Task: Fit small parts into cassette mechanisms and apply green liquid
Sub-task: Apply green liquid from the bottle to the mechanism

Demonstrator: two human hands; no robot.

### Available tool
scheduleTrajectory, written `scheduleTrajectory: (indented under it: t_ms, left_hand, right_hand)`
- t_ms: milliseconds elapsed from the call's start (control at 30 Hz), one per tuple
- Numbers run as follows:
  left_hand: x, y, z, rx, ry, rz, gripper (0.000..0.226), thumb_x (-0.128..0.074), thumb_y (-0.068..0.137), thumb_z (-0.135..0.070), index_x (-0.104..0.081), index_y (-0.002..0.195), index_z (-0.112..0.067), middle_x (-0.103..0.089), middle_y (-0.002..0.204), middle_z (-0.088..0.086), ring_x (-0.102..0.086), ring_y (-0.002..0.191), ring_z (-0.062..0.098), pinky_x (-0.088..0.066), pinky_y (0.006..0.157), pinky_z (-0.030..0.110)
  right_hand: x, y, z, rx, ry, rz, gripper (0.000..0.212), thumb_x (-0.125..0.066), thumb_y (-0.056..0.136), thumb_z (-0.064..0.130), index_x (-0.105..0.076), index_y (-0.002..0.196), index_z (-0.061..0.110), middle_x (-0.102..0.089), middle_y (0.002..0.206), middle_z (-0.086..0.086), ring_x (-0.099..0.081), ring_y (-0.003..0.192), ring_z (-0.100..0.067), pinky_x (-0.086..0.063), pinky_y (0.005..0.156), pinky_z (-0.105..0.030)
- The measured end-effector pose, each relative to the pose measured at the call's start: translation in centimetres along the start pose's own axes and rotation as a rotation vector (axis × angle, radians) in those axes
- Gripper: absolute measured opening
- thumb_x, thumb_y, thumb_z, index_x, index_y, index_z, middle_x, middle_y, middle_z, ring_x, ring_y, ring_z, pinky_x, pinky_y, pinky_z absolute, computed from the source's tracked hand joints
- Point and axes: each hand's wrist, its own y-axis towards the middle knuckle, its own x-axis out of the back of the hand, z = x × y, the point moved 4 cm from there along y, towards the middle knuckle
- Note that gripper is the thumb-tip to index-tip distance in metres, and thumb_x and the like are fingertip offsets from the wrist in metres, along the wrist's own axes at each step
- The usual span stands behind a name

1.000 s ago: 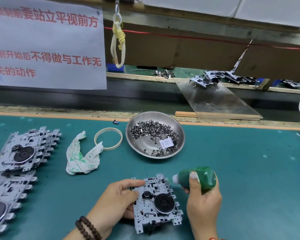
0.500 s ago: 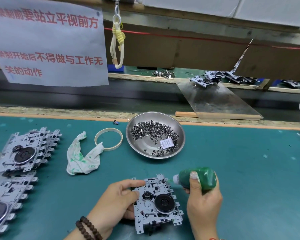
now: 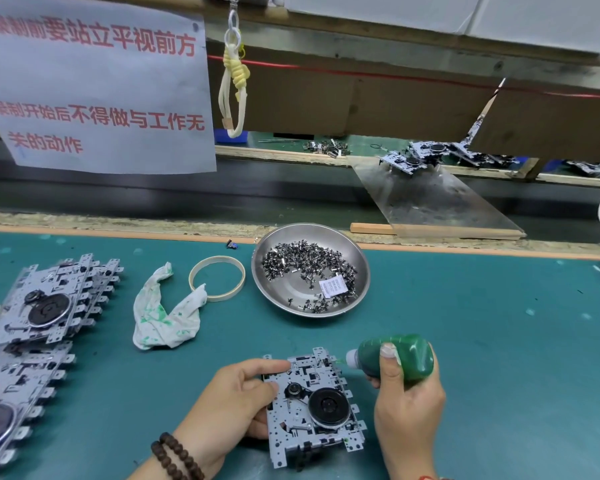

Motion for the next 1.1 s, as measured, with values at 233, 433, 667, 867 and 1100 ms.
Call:
scheduleTrajectory:
  t_ms: [233, 433, 667, 867, 1100]
  left_hand:
    - [0.0, -0.1, 0.0, -0.002, 0.002, 0.011, 0.023, -0.048, 0.092, 0.001, -0.063, 0.104, -0.013, -0.061, 0.05, -0.001, -0.056, 0.042, 0.01, -0.047, 0.042, 0.021]
    - [0.0, -0.1, -0.1, -0.003, 0.016, 0.011, 0.024, -0.048, 0.093, 0.0, -0.064, 0.103, -0.015, -0.062, 0.052, 0.0, -0.057, 0.043, 0.011, -0.047, 0.042, 0.021]
    - [0.3, 0.0, 0.3, -0.022, 0.035, 0.017, 0.025, -0.048, 0.093, -0.002, -0.065, 0.103, -0.017, -0.053, 0.046, -0.005, -0.054, 0.04, 0.009, -0.043, 0.04, 0.018]
    - [-0.4, 0.2, 0.8, -0.056, 0.067, 0.041, 0.026, -0.05, 0.093, -0.004, -0.067, 0.102, -0.022, -0.051, 0.066, 0.015, -0.058, 0.047, 0.014, -0.047, 0.044, 0.021]
    - [-1.4, 0.7, 1.5, -0.208, 0.217, -0.032, 0.03, -0.049, 0.094, -0.007, -0.065, 0.1, -0.032, -0.047, 0.057, 0.004, -0.055, 0.054, 0.015, -0.048, 0.049, 0.022]
  right_hand:
    - [-0.2, 0.0, 0.5, 0.018, -0.026, 0.002, 0.056, -0.048, 0.066, 0.082, -0.054, 0.072, 0.027, -0.06, 0.062, 0.001, -0.055, 0.056, -0.013, -0.047, 0.055, -0.022]
    - [0.3, 0.1, 0.1, -0.008, -0.028, -0.011, 0.057, -0.049, 0.065, 0.082, -0.054, 0.073, 0.026, -0.062, 0.065, 0.0, -0.056, 0.056, -0.016, -0.048, 0.056, -0.025]
    - [0.4, 0.7, 0.0, -0.143, 0.206, -0.034, 0.036, -0.056, 0.088, 0.039, -0.054, 0.078, 0.005, -0.07, 0.061, -0.003, -0.051, 0.043, -0.005, -0.044, 0.045, -0.013]
    - [0.3, 0.3, -1.3, -0.527, 0.597, 0.038, 0.035, -0.051, 0.075, 0.042, -0.054, 0.077, 0.007, -0.063, 0.061, -0.005, -0.042, 0.038, -0.005, -0.042, 0.04, -0.015]
    - [0.4, -2.5, -1.3, -0.413, 0.331, 0.195, 0.04, -0.05, 0.073, 0.047, -0.059, 0.075, 0.007, -0.064, 0.06, -0.004, -0.052, 0.048, -0.008, -0.041, 0.043, -0.016]
